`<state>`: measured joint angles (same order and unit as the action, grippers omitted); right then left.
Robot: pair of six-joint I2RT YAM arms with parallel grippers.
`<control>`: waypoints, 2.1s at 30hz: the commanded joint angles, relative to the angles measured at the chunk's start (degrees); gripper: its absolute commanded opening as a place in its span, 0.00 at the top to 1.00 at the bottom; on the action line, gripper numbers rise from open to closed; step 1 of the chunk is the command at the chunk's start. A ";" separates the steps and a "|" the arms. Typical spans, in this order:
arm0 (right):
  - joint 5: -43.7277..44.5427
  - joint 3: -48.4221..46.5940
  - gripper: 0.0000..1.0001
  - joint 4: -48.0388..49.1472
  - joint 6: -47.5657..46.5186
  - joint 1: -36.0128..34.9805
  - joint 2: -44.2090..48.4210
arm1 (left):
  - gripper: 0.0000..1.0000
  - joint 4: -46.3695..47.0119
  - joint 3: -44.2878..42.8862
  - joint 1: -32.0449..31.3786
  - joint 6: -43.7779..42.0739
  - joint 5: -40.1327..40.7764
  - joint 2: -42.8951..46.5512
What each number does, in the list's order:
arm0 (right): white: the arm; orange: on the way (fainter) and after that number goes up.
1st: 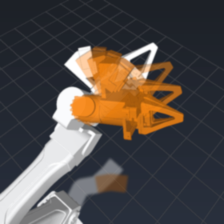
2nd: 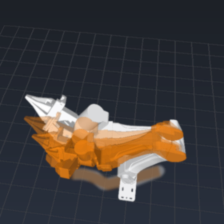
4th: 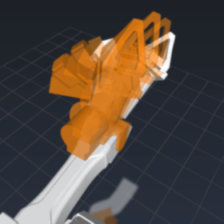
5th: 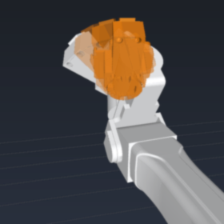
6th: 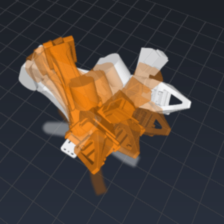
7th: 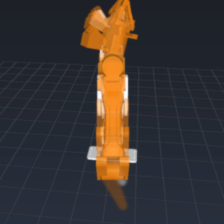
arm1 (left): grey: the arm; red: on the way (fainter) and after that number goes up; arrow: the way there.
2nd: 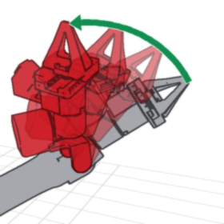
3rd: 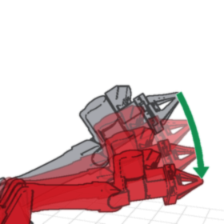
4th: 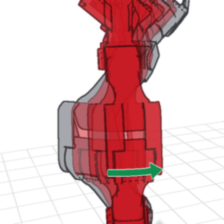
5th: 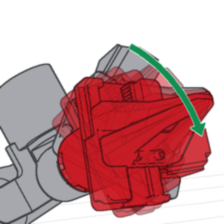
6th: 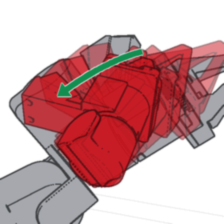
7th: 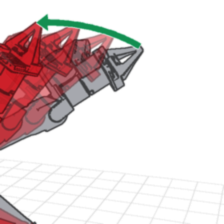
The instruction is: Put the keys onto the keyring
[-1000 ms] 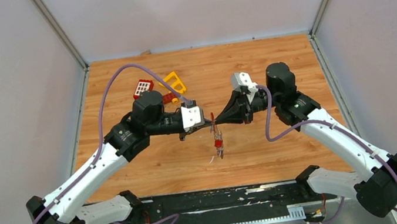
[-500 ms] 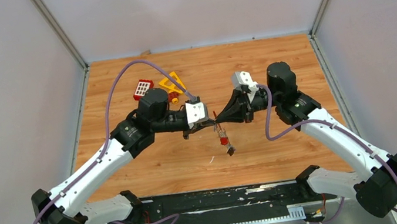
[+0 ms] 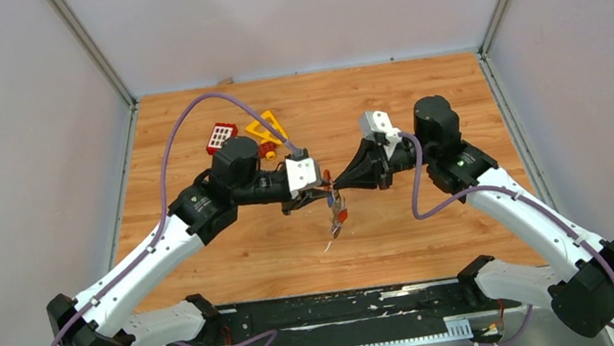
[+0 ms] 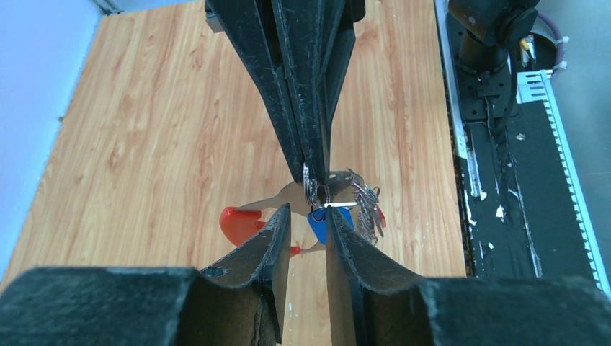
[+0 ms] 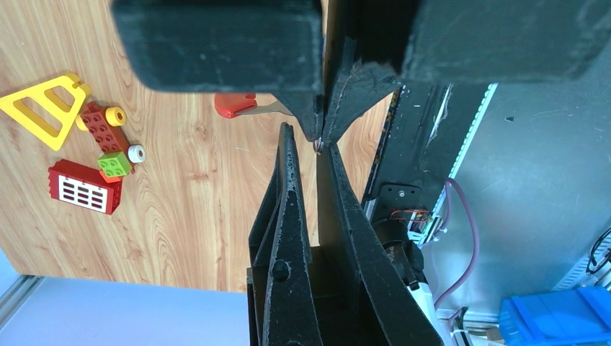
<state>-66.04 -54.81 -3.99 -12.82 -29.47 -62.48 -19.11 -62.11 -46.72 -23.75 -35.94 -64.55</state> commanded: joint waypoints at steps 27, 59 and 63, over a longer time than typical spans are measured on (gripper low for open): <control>-0.79 -0.48 1.00 0.82 -1.59 0.00 -0.04 | 0.95 2.60 -3.64 0.31 1.69 -5.65 -1.20; 7.60 2.69 0.49 3.35 -2.12 -0.52 -1.98 | 1.00 -44.81 -36.20 -4.34 6.55 20.15 -20.84; 5.50 3.22 0.53 6.08 -0.45 -0.59 -3.33 | 1.00 -44.59 -36.68 -4.51 7.09 17.79 -21.36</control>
<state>-58.61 -51.81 -3.20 -15.99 -29.65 -64.84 -62.78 -96.12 -50.65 -19.05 -15.92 -86.02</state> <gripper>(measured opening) 0.484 0.008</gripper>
